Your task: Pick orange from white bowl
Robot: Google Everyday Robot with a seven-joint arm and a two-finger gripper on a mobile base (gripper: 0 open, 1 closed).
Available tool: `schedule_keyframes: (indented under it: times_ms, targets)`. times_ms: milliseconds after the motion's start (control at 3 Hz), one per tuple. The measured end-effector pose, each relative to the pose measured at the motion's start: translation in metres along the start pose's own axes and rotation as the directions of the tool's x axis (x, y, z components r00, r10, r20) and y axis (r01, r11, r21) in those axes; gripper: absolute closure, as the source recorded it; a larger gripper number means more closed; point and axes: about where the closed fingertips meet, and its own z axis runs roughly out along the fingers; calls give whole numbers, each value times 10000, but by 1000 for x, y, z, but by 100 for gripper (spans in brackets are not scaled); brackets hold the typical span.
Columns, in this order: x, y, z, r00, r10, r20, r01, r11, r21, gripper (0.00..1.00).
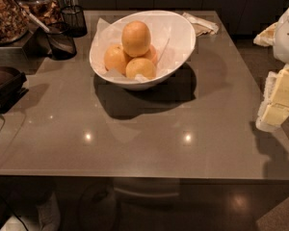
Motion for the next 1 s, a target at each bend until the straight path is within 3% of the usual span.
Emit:
schedule_keyframes:
  times_ms: [333, 667, 1000]
  targets:
    - [0, 0, 0, 10000, 2, 4, -2, 10000, 2, 0]
    - [-7, -6, -3, 9979, 295, 580, -307, 9993, 204, 0]
    - [-39, -32, 2, 9735, 848, 2124, -879, 9961, 49, 0]
